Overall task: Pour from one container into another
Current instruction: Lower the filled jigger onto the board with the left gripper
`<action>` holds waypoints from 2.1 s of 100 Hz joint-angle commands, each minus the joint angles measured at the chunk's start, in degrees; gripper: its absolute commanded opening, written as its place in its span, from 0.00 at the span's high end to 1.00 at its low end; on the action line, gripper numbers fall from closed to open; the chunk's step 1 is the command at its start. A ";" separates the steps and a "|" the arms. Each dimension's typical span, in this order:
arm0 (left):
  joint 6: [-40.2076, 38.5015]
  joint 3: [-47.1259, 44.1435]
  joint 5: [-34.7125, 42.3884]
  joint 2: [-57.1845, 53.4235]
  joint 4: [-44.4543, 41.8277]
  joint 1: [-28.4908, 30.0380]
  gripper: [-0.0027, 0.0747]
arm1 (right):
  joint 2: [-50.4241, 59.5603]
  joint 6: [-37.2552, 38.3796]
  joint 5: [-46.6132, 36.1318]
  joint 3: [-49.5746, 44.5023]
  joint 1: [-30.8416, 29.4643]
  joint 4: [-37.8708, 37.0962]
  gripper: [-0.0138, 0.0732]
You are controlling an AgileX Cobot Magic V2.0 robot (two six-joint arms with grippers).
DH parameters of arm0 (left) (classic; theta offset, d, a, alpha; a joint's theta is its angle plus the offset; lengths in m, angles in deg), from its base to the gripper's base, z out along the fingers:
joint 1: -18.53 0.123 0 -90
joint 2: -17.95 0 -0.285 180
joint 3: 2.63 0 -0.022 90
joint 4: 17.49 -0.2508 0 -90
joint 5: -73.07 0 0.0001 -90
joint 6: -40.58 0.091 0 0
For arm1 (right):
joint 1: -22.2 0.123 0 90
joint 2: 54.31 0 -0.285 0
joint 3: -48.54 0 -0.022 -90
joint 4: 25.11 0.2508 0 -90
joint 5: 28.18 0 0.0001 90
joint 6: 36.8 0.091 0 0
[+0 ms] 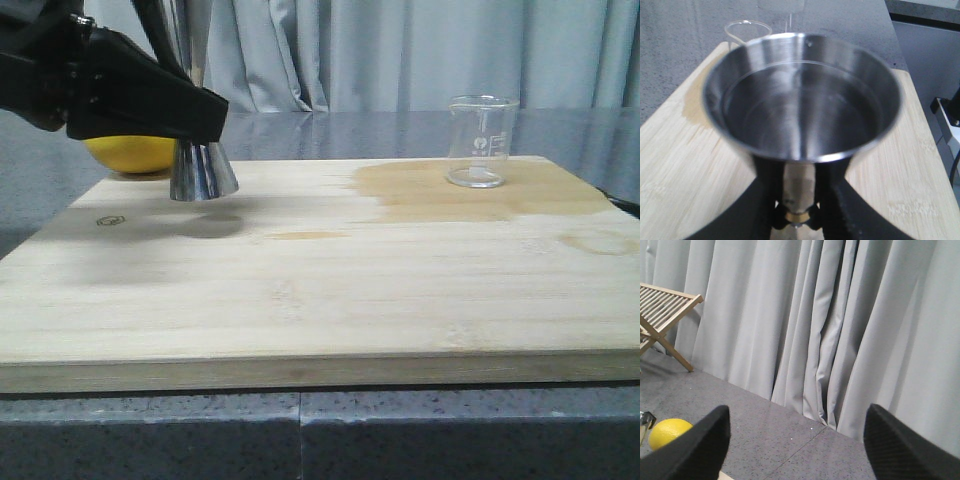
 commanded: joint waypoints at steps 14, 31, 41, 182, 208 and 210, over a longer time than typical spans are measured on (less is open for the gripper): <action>-0.45 1.62 7.34 -2.59 2.67 0.20 0.83 | 0.44 0.82 -2.77 1.34 0.38 0.74 0.26; -0.04 1.62 4.58 -2.48 2.54 0.20 0.83 | 0.44 1.25 -2.77 1.34 0.38 0.74 0.26; 0.05 1.62 4.34 -2.48 2.54 0.20 0.83 | 0.44 1.25 -2.77 1.34 0.38 0.74 0.26; 0.17 4.22 -1.84 2.76 2.54 -0.34 0.83 | 0.44 2.22 -3.22 1.34 0.38 0.61 0.26; 0.17 4.22 -1.26 3.25 2.54 -0.93 0.83 | 0.44 2.22 -3.22 1.34 0.38 0.61 0.26; 0.17 4.22 -1.26 3.25 2.54 -1.01 0.83 | 0.44 2.22 -3.22 1.34 0.38 0.61 0.26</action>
